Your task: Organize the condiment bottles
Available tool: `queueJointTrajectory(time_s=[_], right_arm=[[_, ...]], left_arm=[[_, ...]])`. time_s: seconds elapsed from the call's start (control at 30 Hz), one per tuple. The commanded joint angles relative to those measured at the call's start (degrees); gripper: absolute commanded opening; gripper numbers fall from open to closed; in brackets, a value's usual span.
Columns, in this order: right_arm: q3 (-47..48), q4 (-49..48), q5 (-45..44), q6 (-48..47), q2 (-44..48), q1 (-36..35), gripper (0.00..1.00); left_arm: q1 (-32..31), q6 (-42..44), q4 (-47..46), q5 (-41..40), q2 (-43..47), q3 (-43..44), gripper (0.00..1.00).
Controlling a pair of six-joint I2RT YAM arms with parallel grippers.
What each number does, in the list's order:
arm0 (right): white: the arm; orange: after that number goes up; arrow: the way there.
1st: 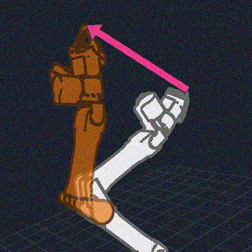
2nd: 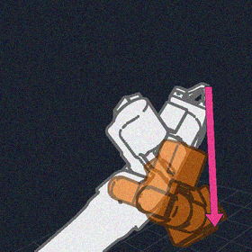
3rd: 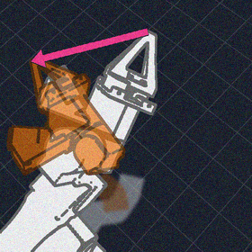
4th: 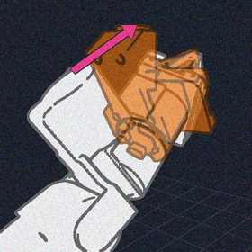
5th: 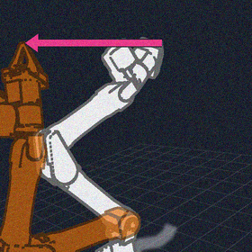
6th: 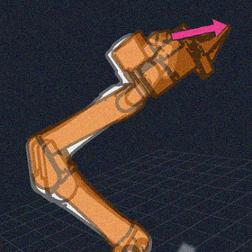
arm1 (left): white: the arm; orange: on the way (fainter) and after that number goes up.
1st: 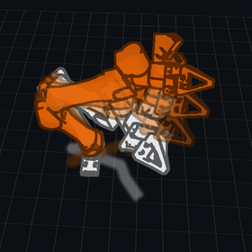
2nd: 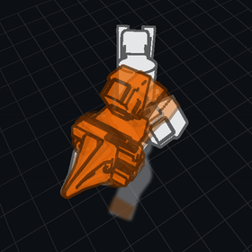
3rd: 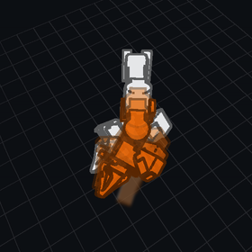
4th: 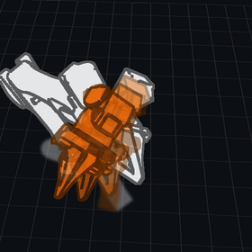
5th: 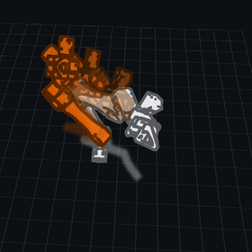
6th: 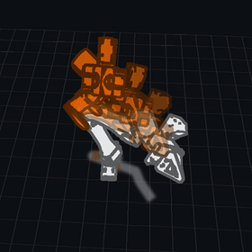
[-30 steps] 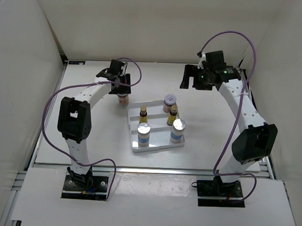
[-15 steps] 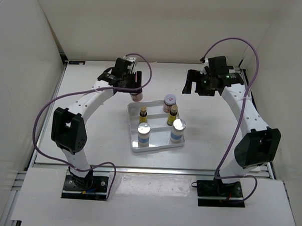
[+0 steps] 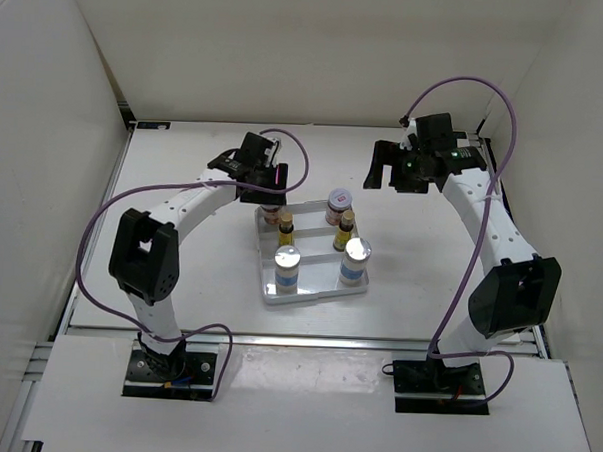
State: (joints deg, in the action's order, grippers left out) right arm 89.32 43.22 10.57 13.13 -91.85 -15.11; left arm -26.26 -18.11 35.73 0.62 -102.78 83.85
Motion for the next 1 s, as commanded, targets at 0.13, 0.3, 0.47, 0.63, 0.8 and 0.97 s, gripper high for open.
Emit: queueJointTrajectory(time_s=[0.13, 0.3, 0.47, 0.63, 0.8, 0.97], right_arm=[[-0.55, -1.03, 0.95, 1.03, 1.94, 0.17, 1.0], [-0.55, -0.51, 0.95, 1.55, 1.94, 0.17, 1.0], [-0.03, 0.1, 0.24, 2.6, 2.47, 0.17, 1.0], [-0.02, 0.63, -0.37, 2.61, 2.47, 0.17, 1.0], [-0.8, 0.64, -2.3, 2.61, 4.65, 0.17, 1.0], [-6.78, -2.26, -2.05, 3.13, 9.23, 0.17, 1.0]], left_arm=[[-0.37, -0.61, -3.03, -1.33, 0.21, -0.01, 0.67], [-0.37, -1.23, -3.03, -0.28, -0.31, 0.52, 0.79], [-0.37, -1.23, -0.93, -1.84, 0.21, 3.85, 1.0], [1.47, -0.17, 1.09, -4.4, 1.97, 7.89, 1.0], [8.84, 1.84, 3.47, -9.83, 9.95, 9.32, 1.0], [14.04, 9.04, -5.38, -17.22, 24.71, -4.02, 1.0]])
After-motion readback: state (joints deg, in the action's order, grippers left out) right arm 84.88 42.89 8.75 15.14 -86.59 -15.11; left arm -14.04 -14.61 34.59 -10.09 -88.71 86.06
